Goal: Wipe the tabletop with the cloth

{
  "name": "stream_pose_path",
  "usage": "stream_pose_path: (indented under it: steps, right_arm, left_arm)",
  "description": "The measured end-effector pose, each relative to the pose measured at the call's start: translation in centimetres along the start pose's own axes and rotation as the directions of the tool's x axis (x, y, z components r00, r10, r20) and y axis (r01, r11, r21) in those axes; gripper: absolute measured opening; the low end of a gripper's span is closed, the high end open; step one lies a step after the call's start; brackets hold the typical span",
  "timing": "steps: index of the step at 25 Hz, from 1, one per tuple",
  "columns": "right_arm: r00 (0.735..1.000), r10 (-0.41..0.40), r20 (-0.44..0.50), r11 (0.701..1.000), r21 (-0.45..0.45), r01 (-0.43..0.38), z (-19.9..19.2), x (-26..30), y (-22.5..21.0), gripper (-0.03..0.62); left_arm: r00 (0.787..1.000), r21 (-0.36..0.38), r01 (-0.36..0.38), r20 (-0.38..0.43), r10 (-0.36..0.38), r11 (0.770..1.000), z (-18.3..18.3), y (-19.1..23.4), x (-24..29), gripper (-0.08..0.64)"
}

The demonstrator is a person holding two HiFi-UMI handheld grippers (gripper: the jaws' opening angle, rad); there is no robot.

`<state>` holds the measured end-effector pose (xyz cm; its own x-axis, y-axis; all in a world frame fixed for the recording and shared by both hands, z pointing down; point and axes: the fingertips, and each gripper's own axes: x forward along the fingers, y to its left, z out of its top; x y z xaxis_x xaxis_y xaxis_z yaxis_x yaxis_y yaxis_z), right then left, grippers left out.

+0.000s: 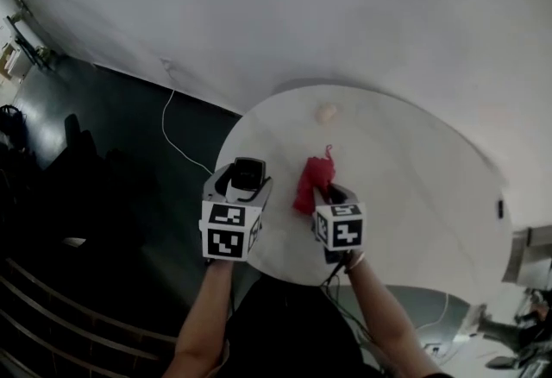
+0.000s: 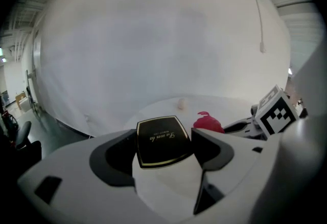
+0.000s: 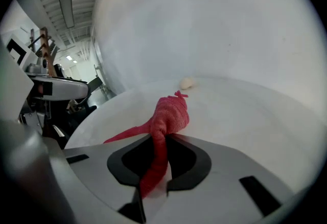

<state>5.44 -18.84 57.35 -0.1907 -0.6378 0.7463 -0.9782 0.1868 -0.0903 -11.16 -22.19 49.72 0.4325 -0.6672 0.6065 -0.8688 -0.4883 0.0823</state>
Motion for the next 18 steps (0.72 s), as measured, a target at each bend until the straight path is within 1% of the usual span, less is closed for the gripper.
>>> stream_pose_path:
  steps: [4,7,9,10,11,12,13,15,16,18]
  right_arm:
    - [0.993,-0.117,-0.007,0.992,0.047,0.117,-2.2,-2.7,-7.2,0.066]
    - [0.977,-0.213,-0.024,0.974,0.073,0.215,-3.7,-4.8,-11.9,0.066]
    - [0.962,-0.27,-0.034,0.958,0.09,0.272,-4.1,-6.1,-14.2,0.066]
    - [0.957,-0.287,-0.038,0.952,0.101,0.29,-4.2,-6.6,-14.8,0.066]
    - [0.957,-0.287,-0.033,0.951,0.11,0.289,-3.9,-7.1,-14.9,0.066]
    - [0.964,-0.265,-0.017,0.957,0.12,0.266,-3.4,-7.3,-14.3,0.064]
    - [0.974,-0.225,0.003,0.967,0.126,0.223,-2.6,-7.3,-13.1,0.066]
    - [0.992,-0.115,0.048,0.987,0.115,0.109,-0.7,-6.9,-9.5,0.066]
    - [0.996,-0.053,0.07,0.994,0.096,0.046,0.3,-6.6,-7.2,0.066]
    - [0.992,0.074,0.099,0.996,0.051,-0.08,2.0,-5.7,-1.7,0.066]
  left_arm:
    - [0.997,0.05,0.077,-0.017,-0.076,0.996,0.8,-4.3,2.0,0.327]
    - [0.994,0.071,0.11,-0.025,-0.108,0.991,1.3,-6.5,2.9,0.327]
    - [0.993,0.077,0.118,-0.024,-0.116,0.99,1.5,-7.4,3.0,0.327]
    - [0.993,0.079,0.117,-0.022,-0.116,0.99,1.5,-7.7,3.0,0.327]
    - [0.993,0.08,0.114,-0.021,-0.112,0.99,1.5,-7.8,2.9,0.327]
    - [0.994,0.079,0.107,-0.02,-0.105,0.991,1.5,-7.7,2.7,0.327]
    - [0.995,0.074,0.096,-0.018,-0.094,0.993,1.4,-7.5,2.5,0.327]
    - [0.998,0.056,0.062,-0.015,-0.061,0.997,1.1,-6.5,1.7,0.327]
    - [0.999,0.042,0.039,-0.012,-0.039,0.998,0.8,-5.7,1.2,0.327]
    - [1.0,0.011,-0.01,-0.007,0.01,1.0,0.1,-3.5,-0.2,0.327]
